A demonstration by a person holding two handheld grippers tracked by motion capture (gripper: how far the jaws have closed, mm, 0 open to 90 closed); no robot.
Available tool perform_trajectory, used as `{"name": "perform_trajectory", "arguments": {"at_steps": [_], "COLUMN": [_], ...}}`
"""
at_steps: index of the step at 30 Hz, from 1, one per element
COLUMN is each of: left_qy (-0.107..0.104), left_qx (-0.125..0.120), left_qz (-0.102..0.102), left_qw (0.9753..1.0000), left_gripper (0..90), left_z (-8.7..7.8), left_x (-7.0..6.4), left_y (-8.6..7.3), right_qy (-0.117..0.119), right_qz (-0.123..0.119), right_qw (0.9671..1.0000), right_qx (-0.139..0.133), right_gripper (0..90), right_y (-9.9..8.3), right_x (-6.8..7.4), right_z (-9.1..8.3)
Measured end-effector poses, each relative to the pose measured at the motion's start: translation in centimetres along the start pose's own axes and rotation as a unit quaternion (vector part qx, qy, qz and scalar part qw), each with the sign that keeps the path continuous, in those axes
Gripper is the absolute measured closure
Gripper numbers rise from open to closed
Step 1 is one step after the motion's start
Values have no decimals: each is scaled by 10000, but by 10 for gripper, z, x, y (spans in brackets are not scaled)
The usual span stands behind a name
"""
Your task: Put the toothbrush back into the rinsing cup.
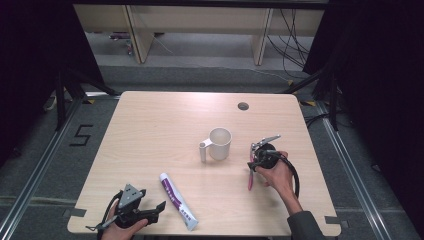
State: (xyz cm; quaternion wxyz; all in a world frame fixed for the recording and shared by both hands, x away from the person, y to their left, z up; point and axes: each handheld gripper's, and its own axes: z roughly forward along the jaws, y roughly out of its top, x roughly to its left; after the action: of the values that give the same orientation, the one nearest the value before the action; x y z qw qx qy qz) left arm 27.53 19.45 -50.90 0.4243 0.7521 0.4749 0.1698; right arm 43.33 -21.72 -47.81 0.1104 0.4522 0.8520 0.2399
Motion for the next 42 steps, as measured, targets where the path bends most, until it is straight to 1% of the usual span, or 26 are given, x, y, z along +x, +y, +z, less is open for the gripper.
{"name": "perform_trajectory", "arguments": {"at_steps": [3, 4, 5, 6, 7, 10, 12, 14, 15, 17, 18, 19, 20, 21, 22, 23, 24, 25, 26, 28, 30, 33, 35, 36, 39, 42], "left_qy": [11, 11, 8, 6, 4, 6, -24, -4, -4, -4, -4, -6, -6, -9, -9, -8, 11, -12, 2, 7, 16, 7, 12, 13, 11, 3], "left_qx": [-7, -7, -24, -35, -28, -17, -18, -13, -5, -6, 0, -1, -1, -1, 16, -8, -40, -35, -32, -29, -24, -50, -34, -17, -26, -42], "left_qz": [3, 3, -13, -18, -12, -15, 21, 15, 20, 18, 18, 17, 17, 21, 44, 15, 2, 31, 22, 25, 8, -16, -1, 26, 20, -2], "left_qw": [10000, 10000, 10000, 10000, 10000, 10000, 10000, 10000, 10000, 10000, 10000, 10000, 10000, 10000, 10000, 10000, 10000, 10000, 10000, 10000, 10000, 10000, 10000, 10000, 10000, 10000], "left_gripper": [163, 163, 163, 163, 163, 163, 163, 163, 163, 163, 163, 163, 163, 163, 163, 163, 163, 163, 163, 163, 163, 163, 164, 163, 163, 164], "left_z": [0, 0, 0, 0, 0, 0, 1, 1, 1, 1, 1, 1, 1, 1, 0, 1, 1, 0, 0, 0, 0, 1, 1, 0, 0, 1], "left_x": [-1, -1, -1, -1, -1, -1, -1, -1, -1, -1, -1, -1, -1, -1, -1, -2, -2, -1, -2, -2, -2, -2, -2, -2, -2, -2], "left_y": [0, 0, 0, 0, 0, 0, 0, 0, 0, 0, 0, 0, 0, 0, 0, 0, 0, 1, 1, 1, 0, 0, 0, 0, 0, 0], "right_qy": [46, 25, 16, 39, 31, 22, 10, 21, 20, 40, 46, 36, 35, 35, 110, 110, 102, 129, 90, 135, 90, 73, 117, 47, 26, -14], "right_qz": [99, 9, 291, -24, 73, -60, -77, -164, -114, -178, -245, -167, -278, -278, -330, -330, -481, -209, -366, -467, -426, -580, -667, -763, -855, -1026], "right_qw": [9999, 10000, 9994, 9999, 9999, 9999, 9997, 9996, 9994, 9990, 9983, 9977, 9973, 9973, 9962, 9962, 9950, 9941, 9939, 9923, 9920, 9896, 9891, 9873, 9855, 9817], "right_qx": [45, 47, 173, 106, 134, 143, 244, 231, 319, 400, 526, 650, 678, 678, 797, 797, 869, 1055, 1038, 1139, 1182, 1317, 1311, 1394, 1467, 1603], "right_gripper": [686, 691, 693, 703, 718, 772, 792, 797, 801, 809, 813, 813, 815, 815, 817, 817, 816, 816, 815, 817, 818, 819, 819, 819, 819, 820], "right_y": [1, 1, 1, 2, 2, 4, 5, 5, 6, 8, 10, 10, 11, 11, 13, 13, 14, 14, 14, 14, 14, 16, 16, 17, 18, 19], "right_x": [0, -1, 3, -2, 0, -3, -4, -5, -4, -5, -5, -3, -4, -4, -3, -3, -4, 0, -1, -1, 0, 1, 0, 0, -1, -1], "right_z": [4, 5, 5, 7, 7, 6, 5, 5, 4, 4, 4, 2, 2, 2, 3, 3, 3, 3, 4, 6, 7, 7, 7, 7, 6, 5]}}
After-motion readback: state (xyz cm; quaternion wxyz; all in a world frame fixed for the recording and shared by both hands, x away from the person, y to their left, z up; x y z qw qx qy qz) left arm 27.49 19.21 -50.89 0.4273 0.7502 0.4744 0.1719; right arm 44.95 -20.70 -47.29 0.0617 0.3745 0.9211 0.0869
